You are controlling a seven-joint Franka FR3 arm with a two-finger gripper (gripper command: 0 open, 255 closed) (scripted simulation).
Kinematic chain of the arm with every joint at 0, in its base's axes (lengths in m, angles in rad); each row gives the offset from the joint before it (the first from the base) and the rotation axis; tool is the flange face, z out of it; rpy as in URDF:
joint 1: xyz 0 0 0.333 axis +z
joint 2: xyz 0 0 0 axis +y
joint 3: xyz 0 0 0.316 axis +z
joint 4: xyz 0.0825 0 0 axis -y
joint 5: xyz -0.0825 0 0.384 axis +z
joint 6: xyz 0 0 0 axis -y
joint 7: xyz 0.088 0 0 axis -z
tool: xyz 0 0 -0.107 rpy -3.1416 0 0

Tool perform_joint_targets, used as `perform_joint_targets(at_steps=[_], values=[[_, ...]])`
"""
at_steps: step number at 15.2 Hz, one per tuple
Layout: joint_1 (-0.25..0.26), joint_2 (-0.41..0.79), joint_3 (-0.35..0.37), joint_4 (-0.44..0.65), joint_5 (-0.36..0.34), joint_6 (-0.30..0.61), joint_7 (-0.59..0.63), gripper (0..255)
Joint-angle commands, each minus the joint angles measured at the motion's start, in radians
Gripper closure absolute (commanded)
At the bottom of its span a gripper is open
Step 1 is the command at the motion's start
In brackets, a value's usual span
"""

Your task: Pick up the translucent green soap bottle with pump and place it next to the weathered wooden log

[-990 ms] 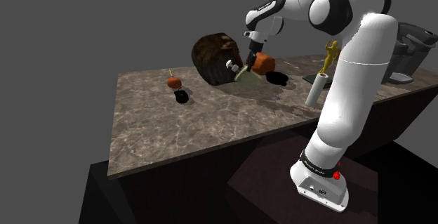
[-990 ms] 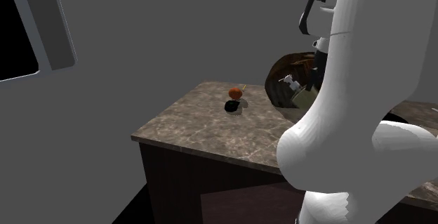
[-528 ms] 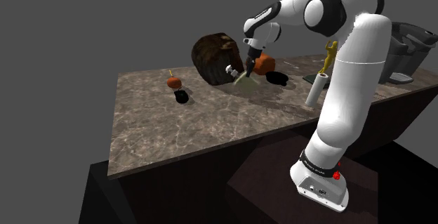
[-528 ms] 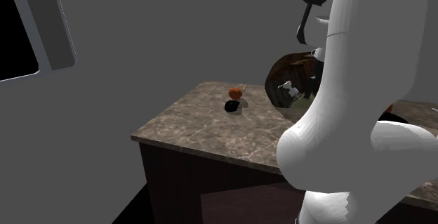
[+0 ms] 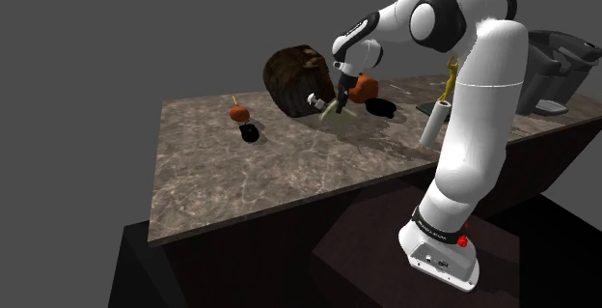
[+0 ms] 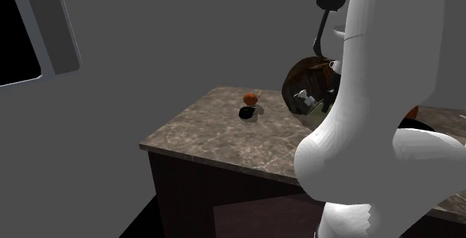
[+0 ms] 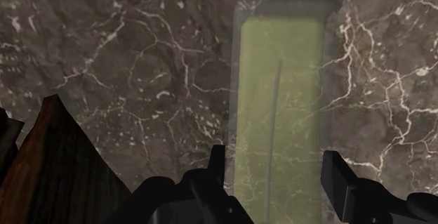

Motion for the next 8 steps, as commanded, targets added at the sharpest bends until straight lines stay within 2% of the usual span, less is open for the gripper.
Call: perform_joint_targets(at_steps=[1,7,8], values=[[-0.002,0.006,0.0,-0.004,0.002,0.004,-0.002,255],[-0.001,0.006,0.0,-0.003,0.002,0.004,-0.003,255],[-0.002,0.008,0.001,-0.001,0.003,0.004,-0.002,0]])
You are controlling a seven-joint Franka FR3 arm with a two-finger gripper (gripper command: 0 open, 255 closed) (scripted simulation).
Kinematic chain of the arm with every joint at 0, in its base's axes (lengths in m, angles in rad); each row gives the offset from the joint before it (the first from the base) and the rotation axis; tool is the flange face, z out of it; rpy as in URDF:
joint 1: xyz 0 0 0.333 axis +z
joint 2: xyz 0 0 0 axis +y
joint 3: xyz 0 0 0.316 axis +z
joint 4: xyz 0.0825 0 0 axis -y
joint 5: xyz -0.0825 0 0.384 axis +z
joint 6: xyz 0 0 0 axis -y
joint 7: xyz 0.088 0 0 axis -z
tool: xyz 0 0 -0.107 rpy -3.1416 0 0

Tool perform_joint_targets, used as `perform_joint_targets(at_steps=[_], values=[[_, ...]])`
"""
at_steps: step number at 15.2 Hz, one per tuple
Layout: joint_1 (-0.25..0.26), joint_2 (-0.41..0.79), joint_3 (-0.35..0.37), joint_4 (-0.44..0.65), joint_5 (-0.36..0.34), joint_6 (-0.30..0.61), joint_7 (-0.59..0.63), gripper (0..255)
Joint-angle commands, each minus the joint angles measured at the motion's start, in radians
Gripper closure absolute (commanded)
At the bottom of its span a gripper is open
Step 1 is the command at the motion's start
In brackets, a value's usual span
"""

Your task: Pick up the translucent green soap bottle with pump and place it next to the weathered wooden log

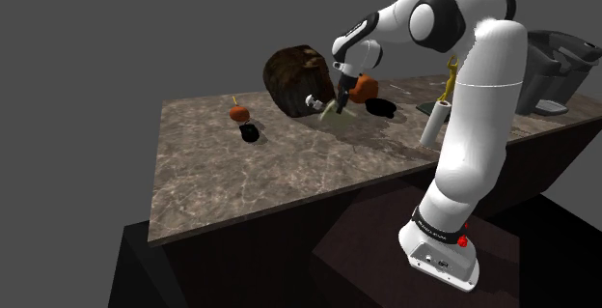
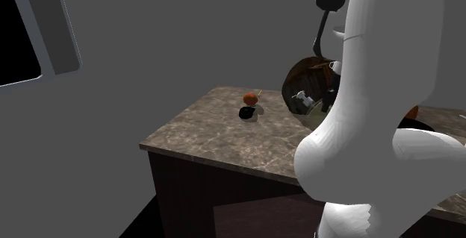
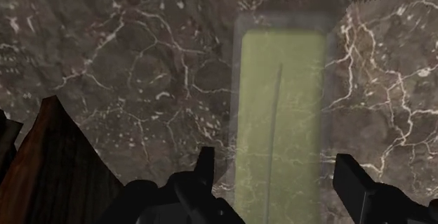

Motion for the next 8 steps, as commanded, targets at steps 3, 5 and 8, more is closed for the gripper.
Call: perform_joint_targets(at_steps=[3,5,8], values=[[-0.001,0.004,0.0,-0.001,0.0,0.001,-0.001,0],[-0.001,0.001,-0.001,-0.002,-0.001,0.0,0.0,0],[0.001,-0.051,-0.02,0.037,-0.048,-0.081,0.029,0]])
